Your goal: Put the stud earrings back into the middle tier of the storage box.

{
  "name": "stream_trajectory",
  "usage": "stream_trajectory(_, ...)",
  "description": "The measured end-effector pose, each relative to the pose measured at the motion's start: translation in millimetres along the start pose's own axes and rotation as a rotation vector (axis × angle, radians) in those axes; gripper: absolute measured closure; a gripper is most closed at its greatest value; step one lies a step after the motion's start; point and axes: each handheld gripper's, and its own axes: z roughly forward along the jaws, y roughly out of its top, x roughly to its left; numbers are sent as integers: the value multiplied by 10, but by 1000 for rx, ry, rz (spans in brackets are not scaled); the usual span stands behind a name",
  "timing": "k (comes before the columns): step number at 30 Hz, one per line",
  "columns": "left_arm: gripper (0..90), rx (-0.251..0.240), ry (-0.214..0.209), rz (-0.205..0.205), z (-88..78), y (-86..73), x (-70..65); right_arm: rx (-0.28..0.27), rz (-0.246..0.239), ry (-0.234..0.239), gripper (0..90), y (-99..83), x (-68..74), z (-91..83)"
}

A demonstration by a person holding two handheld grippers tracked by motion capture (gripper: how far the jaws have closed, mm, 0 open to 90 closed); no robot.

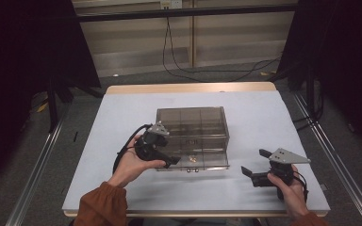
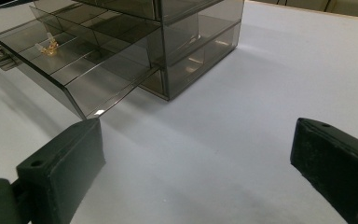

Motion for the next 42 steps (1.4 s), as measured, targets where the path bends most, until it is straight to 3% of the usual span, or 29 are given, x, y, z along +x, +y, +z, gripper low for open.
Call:
stream_trajectory(6, 117, -66, 55, -46, -128, -154, 18, -1, -4, 0, 20, 0, -4, 3)
stream_trajectory(9, 88, -89, 59, -60, -180, -210, 26, 3, 2, -1, 20, 0, 0, 2)
stream_trajectory(11, 78, -105, 78, -66, -237, -265, 41, 3, 2, -1, 20, 0, -1, 2)
stream_trajectory(13, 77, -139, 131, -76, -320, -352, 69, 2, 2, -1, 20, 0, 0, 2)
stream_trajectory(16, 75, -166, 149, -105, -392, -447, 94, 2, 0, -2, 20, 0, -1, 2)
stream_trajectory(19, 71, -169, 177, -96, -431, -517, 93, 2, 3, -3, 20, 0, -2, 2)
stream_trajectory(22, 87, -198, 208, -112, -517, -632, 94, 2, 5, -5, 19, 0, -2, 1)
stream_trajectory(23, 77, -213, 203, -146, -580, -716, 113, 1, 5, -5, 18, 0, -1, 1)
stream_trajectory(29, 56, -236, 200, -174, -641, -950, 106, -1, 4, -6, 18, 0, -2, 1)
stream_trajectory(30, 49, -245, 220, -205, -644, -1055, 98, -1, 2, -6, 18, 0, -3, 1)
stream_trajectory(31, 51, -245, 220, -205, -644, -1055, 98, -1, 2, -7, 18, 0, -3, 2)
stream_trajectory(32, 58, -247, 273, -238, -628, -1154, 75, -1, 2, -7, 19, 0, -2, 1)
stream_trajectory(34, 58, -252, 269, -242, -620, -1201, 68, -1, 2, -8, 18, 0, -2, 2)
stream_trajectory(35, 51, -253, 251, -274, -615, -1282, 63, -1, 2, -8, 19, 0, -2, 1)
stream_trajectory(42, 33, -287, 223, -267, -612, -1457, 11, 1, 6, -6, 18, 1, -2, 0)
